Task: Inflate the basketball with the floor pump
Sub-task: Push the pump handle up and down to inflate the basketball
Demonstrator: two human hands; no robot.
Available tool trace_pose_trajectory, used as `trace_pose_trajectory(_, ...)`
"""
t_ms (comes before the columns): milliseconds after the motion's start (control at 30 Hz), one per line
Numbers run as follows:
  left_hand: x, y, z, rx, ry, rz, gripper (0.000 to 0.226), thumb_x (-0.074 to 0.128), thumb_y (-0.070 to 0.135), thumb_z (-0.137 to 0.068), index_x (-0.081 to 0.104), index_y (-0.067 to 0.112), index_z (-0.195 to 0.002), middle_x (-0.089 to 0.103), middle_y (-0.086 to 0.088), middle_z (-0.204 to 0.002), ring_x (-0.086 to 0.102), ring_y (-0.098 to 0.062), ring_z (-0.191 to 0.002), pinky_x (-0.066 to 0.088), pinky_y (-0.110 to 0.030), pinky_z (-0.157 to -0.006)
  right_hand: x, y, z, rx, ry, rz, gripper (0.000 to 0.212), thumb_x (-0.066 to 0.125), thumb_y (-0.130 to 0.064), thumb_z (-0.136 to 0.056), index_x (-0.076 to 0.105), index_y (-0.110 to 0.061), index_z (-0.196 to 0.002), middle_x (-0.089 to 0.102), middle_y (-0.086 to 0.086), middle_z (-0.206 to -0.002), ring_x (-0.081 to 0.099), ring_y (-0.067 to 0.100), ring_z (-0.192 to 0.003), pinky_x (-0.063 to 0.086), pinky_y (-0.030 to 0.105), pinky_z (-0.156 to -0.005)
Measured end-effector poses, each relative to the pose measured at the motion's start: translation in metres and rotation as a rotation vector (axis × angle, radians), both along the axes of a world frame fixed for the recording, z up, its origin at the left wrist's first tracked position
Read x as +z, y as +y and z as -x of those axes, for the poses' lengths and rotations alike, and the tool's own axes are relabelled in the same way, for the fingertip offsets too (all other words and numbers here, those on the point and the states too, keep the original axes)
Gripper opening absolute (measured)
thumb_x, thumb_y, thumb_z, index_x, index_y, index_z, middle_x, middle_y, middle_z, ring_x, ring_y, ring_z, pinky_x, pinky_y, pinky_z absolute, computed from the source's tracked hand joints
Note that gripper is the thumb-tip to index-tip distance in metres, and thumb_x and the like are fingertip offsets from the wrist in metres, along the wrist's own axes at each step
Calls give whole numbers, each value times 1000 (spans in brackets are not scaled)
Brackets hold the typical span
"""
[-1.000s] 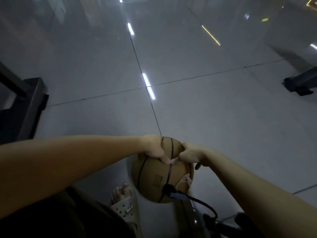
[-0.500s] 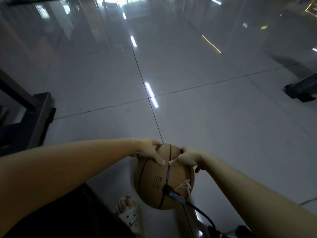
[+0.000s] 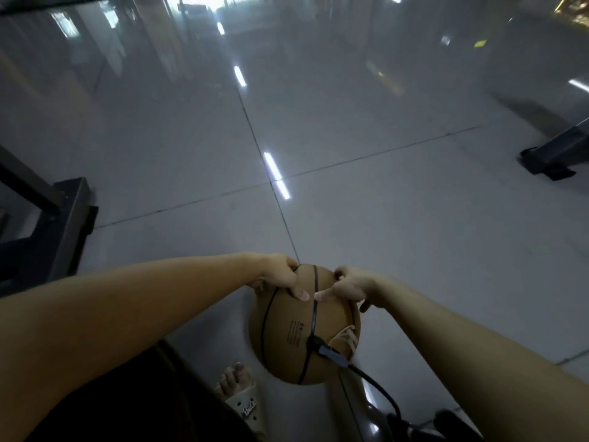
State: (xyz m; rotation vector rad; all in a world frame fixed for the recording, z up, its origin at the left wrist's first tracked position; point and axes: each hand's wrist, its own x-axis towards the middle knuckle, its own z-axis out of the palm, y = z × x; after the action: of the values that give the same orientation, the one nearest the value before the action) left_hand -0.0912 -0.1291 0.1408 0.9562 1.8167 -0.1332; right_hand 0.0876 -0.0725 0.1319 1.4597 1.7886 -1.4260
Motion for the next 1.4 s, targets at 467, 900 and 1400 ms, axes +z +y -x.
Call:
trace_pose_trajectory(467,81,1,-113,-359,-204,-271,66,75,57,-85,61,22,-138,61,1,-138,60,-19,-121,51,-44,-106,110,-42,-169,20,-116,-96,84,73,-70,-75,57,-13,-135,64,6,-123,68,22,-105,58,48,-93)
trace_pose_trajectory(900,93,-75,-268,-1025,62,-44,25,74,29,-94,68,6,-85,55,-4,-67,48,-18,-52,44,-27,-51,103,-140,-216,112,-345,-26,30,74,-26,-90,73,-2,-107,75,5,-71,69,15,-63,59,29,-60)
trace_pose_trajectory(1400,221,-21,-266,-978,-22,33,37,76,28,-90,51,19,-64,39,3,-52,33,-13,-47,27,-25,-52,220,-97,-241,-31,-186,-4,45,73,-20,-86,41,-21,-54,33,-2,-51,23,13,-47,16,25,-47)
